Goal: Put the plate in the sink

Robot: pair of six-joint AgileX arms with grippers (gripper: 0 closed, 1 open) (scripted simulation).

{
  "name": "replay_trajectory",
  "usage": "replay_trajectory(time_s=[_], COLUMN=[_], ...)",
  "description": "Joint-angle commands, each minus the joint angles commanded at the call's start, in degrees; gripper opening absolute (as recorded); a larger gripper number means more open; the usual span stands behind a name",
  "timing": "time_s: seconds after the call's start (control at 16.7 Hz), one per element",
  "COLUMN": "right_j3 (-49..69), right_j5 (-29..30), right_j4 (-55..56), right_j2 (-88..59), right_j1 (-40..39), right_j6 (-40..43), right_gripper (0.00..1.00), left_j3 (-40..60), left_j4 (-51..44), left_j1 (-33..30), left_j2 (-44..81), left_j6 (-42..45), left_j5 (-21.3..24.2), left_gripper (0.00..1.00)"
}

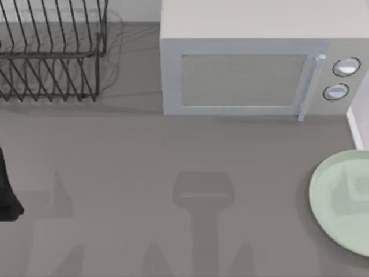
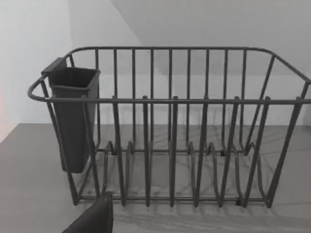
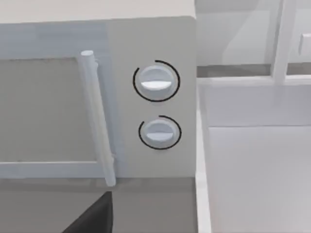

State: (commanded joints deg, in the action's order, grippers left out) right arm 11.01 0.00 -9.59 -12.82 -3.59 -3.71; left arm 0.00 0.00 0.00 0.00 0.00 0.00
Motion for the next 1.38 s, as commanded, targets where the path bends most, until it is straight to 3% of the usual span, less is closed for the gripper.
replay_trajectory(time_s=[0.84, 1.08, 1.38], right_j3=[50.07, 57.85, 59.28], right_j5=[0.01, 0.01, 0.01], right_j4=[-43.57, -50.33, -51.57], right_j2=[-73.45, -84.44, -86.31], right_j1=[-16.33, -18.86, -19.33], right_j6=[-16.84, -19.45, -19.93], right_gripper=[1.00, 1.00, 1.00], left_j3=[0.00, 0.00, 0.00], left_j4=[0.00, 0.00, 0.00], left_j1=[0.00, 0.00, 0.00], left_j2=[0.00, 0.00, 0.00], left_j6=[0.00, 0.00, 0.00], left_j5=[0.00, 0.00, 0.00], left_gripper=[1.00, 1.00, 1.00])
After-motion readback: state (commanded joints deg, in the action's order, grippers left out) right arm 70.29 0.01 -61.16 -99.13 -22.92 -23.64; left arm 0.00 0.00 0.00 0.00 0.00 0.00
